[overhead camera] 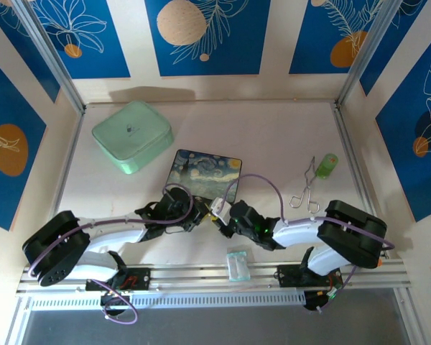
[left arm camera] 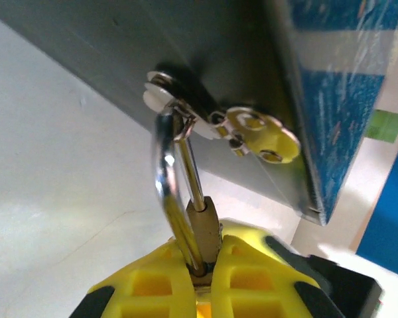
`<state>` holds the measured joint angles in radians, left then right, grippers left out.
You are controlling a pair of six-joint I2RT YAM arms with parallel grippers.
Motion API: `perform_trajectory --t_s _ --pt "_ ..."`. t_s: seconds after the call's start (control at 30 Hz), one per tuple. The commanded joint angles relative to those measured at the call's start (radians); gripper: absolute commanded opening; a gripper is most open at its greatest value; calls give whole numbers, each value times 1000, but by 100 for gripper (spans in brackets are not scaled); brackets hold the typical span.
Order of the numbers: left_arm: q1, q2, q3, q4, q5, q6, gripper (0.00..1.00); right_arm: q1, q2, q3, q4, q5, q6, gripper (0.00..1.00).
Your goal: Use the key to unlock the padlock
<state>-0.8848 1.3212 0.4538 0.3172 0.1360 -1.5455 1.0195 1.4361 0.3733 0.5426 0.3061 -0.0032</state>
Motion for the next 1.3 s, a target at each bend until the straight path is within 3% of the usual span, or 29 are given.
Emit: perform_trajectory --t_s 0.0,0.13,0.33,0.47,0.67,0.8,1.0,1.27 --pt "-9 16 -17 49 40 16 0 -52 -34 41 -65 -202 144 8" --pt "-17 25 -18 61 39 13 0 -127 -35 39 -102 -341 247 7" --pt "-25 29 -30 82 39 3 0 -255 -54 22 -143 -421 432 9" --pt "-27 25 -38 83 36 1 0 -300 -60 43 -228 -406 488 16" --pt "-33 31 -37 86 33 2 0 -325 -59 30 -216 -416 549 26" --pt "-39 38 -38 91 30 -1 0 -357 -59 19 -210 -433 595 27" --pt "-49 61 -40 112 25 -10 0 -376 -52 27 -216 -460 636 41" --pt "-68 106 -33 165 32 -25 0 -389 -36 18 -183 -461 709 46"
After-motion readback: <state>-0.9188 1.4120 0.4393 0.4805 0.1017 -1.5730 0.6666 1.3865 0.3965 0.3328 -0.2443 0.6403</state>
